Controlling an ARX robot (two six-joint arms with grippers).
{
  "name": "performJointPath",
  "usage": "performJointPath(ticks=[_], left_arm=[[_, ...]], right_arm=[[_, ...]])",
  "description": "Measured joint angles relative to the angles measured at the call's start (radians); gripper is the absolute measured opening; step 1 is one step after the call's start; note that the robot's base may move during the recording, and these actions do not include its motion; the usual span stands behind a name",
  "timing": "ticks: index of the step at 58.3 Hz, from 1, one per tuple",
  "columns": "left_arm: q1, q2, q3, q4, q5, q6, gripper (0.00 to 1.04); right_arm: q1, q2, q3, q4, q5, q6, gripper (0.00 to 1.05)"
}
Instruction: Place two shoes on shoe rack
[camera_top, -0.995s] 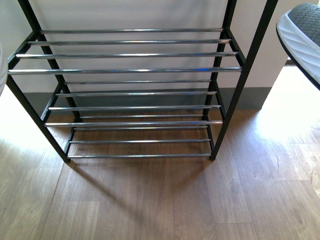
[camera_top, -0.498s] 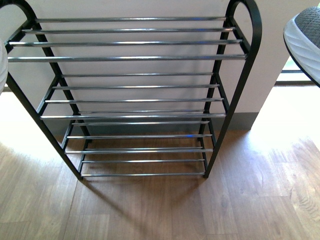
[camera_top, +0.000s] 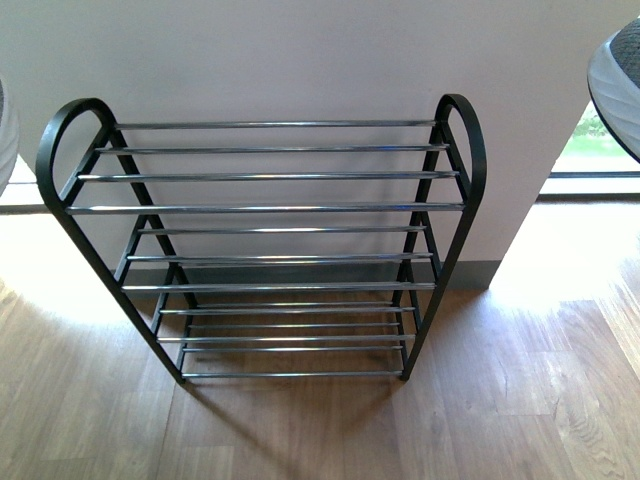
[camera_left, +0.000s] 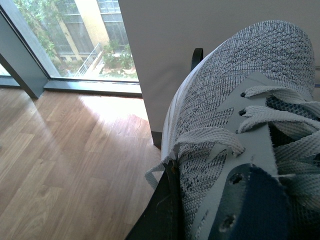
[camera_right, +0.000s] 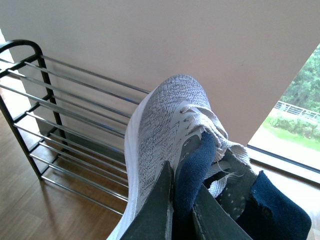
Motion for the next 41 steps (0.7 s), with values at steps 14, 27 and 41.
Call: performJointPath(ticks=[14, 27, 41], left_arm=[[0.001, 0.0, 0.0, 0.0, -0.014, 0.0, 0.02], [-0.001, 0.0, 0.0, 0.0, 0.008, 0.0, 0.02], [0.0, 0.0, 0.0, 0.0, -0.005, 0.0, 0.02]], right_arm=[[0.0, 0.0, 0.0, 0.0, -0.001, 0.0, 0.01], [0.15, 0.085, 0.014, 0.161, 0.087, 0.177, 0.01], [0.472, 0.463, 0.21, 0.36, 0.335, 0.317, 0.01]])
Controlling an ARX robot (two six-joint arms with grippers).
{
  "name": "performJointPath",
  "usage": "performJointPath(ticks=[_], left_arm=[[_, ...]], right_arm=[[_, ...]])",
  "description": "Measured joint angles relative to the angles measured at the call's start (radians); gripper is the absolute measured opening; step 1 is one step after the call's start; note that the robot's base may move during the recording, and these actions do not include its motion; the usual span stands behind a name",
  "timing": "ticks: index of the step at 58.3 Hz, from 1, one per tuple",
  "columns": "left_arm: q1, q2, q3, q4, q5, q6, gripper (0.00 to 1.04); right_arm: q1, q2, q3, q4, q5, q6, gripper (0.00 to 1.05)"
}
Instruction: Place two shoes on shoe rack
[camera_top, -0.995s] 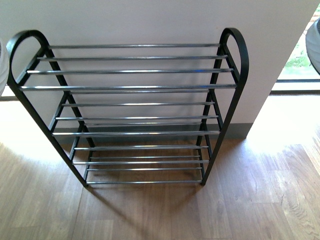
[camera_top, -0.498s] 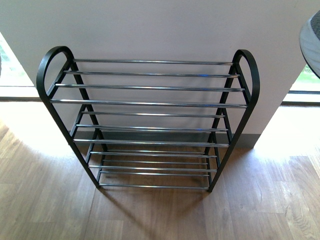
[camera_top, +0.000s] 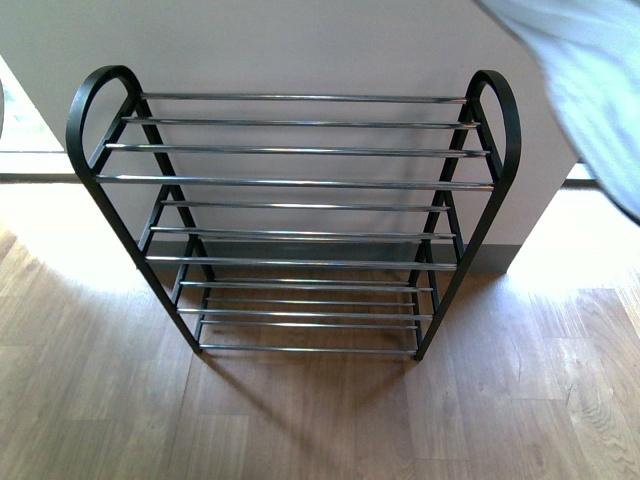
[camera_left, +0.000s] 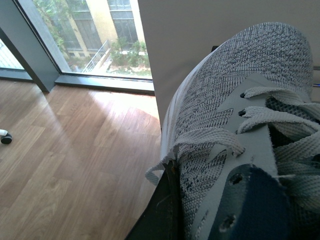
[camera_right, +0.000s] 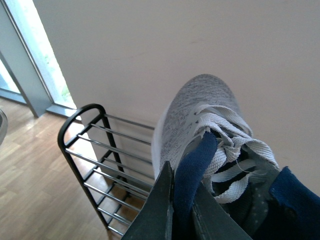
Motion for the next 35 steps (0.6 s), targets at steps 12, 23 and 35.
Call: performJointPath(ticks=[12, 23, 35], left_arm=[[0.0, 0.0, 0.0, 0.0, 0.004, 0.0, 0.02], [0.0, 0.0, 0.0, 0.0, 0.004, 0.0, 0.02], [0.0, 0.0, 0.0, 0.0, 0.004, 0.0, 0.02]], right_arm=[[0.077, 0.319, 0.174, 0.02, 0.077, 0.068, 0.01], [0.096, 0.54, 0.351, -0.001, 0.197, 0.114, 0.01], [0.101, 0.73, 0.518, 0.004, 0.303, 0.132, 0.01]])
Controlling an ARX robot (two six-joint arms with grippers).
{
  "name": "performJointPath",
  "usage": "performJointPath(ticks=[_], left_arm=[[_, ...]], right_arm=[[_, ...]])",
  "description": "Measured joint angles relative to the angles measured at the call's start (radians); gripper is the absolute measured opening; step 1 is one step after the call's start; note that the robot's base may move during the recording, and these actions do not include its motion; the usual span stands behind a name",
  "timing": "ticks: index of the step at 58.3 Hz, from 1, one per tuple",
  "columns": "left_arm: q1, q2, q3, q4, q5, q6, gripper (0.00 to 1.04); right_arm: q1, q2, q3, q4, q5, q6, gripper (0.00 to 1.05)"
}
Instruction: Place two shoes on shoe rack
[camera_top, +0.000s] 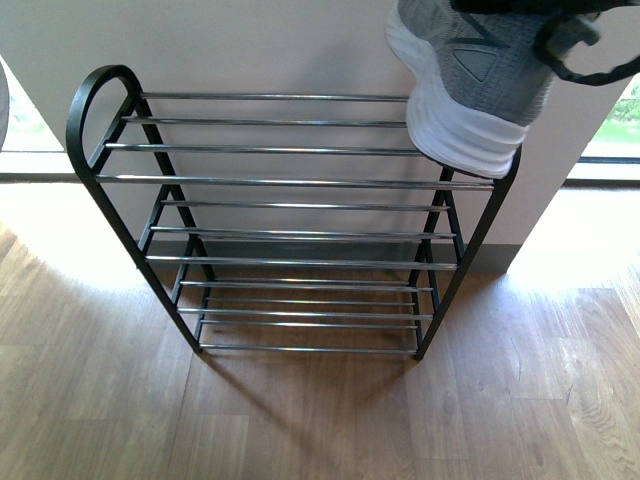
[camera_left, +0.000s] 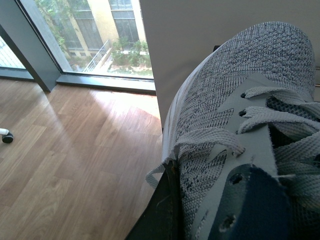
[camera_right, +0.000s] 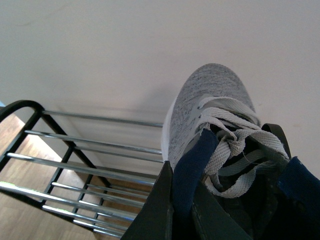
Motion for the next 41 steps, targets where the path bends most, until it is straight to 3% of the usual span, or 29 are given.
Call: performJointPath(ticks=[30, 41], left_arm=[[0.0, 0.0, 0.0, 0.0, 0.0, 0.0, 0.02], [0.0, 0.0, 0.0, 0.0, 0.0, 0.0, 0.02]], right_arm=[[-0.029, 0.324, 0.252, -0.016, 0.093, -0.021, 0.01], [-0.061, 0.389, 0.285, 0.049, 0.14, -0.084, 0.01]])
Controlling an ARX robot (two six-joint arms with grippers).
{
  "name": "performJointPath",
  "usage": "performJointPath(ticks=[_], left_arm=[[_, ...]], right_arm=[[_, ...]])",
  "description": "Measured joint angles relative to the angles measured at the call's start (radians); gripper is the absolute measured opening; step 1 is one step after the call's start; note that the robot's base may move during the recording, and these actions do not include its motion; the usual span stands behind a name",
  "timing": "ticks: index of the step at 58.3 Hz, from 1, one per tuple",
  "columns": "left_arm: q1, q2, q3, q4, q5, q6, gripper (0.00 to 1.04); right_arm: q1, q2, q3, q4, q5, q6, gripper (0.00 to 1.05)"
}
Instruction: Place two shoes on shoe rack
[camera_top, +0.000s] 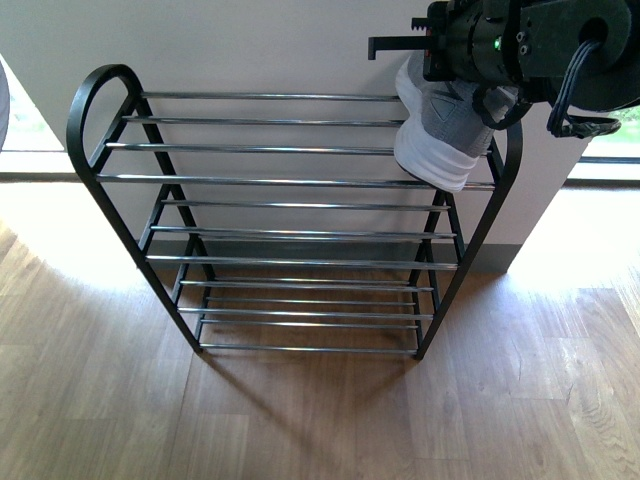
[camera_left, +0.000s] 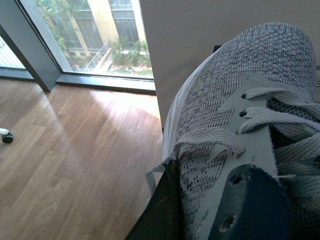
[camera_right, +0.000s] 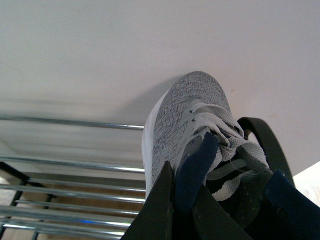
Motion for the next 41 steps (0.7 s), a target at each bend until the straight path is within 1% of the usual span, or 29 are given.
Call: performJointPath(ticks=[4, 8, 16, 20, 21, 26, 27, 28, 30, 34, 36, 37, 40, 41], left_arm=[[0.0, 0.0, 0.0, 0.0, 0.0, 0.0, 0.02], [0.0, 0.0, 0.0, 0.0, 0.0, 0.0, 0.02], [0.0, 0.0, 0.0, 0.0, 0.0, 0.0, 0.02], [0.0, 0.0, 0.0, 0.0, 0.0, 0.0, 0.02], [0.0, 0.0, 0.0, 0.0, 0.0, 0.0, 0.02], [0.0, 0.0, 0.0, 0.0, 0.0, 0.0, 0.02], [0.0, 0.0, 0.0, 0.0, 0.0, 0.0, 0.02], [0.0, 0.0, 0.0, 0.0, 0.0, 0.0, 0.02], [0.0, 0.0, 0.0, 0.0, 0.0, 0.0, 0.02], [0.0, 0.0, 0.0, 0.0, 0.0, 0.0, 0.02], [0.0, 0.0, 0.0, 0.0, 0.0, 0.0, 0.02], [0.0, 0.0, 0.0, 0.0, 0.0, 0.0, 0.02], [0.0, 0.0, 0.0, 0.0, 0.0, 0.0, 0.02], [0.0, 0.0, 0.0, 0.0, 0.001, 0.0, 0.02]], right_arm=[[-0.008, 0.011, 0.002, 0.025, 0.006, -0.041, 0.01], [-0.011, 0.016, 0.002, 0.07, 0.005, -0.116, 0.01], [-0.01, 0.018, 0.004, 0.093, -0.009, -0.191, 0.01], [-0.004, 0.032, 0.003, 0.126, -0.023, -0.263, 0.01], [0.001, 0.039, 0.003, 0.121, -0.028, -0.298, 0.01], [0.009, 0.051, 0.003, 0.079, -0.026, -0.344, 0.01], [0.009, 0.057, 0.006, 0.046, -0.03, -0.347, 0.01], [0.01, 0.06, 0.01, 0.019, -0.037, -0.351, 0.03], [0.01, 0.066, 0.012, -0.007, -0.04, -0.369, 0.1], [0.009, 0.068, 0.018, -0.045, -0.068, -0.396, 0.27], [0.008, 0.058, 0.018, -0.058, -0.086, -0.395, 0.34], [0.006, 0.051, 0.018, -0.068, -0.103, -0.39, 0.39], [0.005, 0.026, 0.013, -0.098, -0.116, -0.368, 0.5], [0.001, 0.004, 0.008, -0.122, -0.142, -0.348, 0.55]])
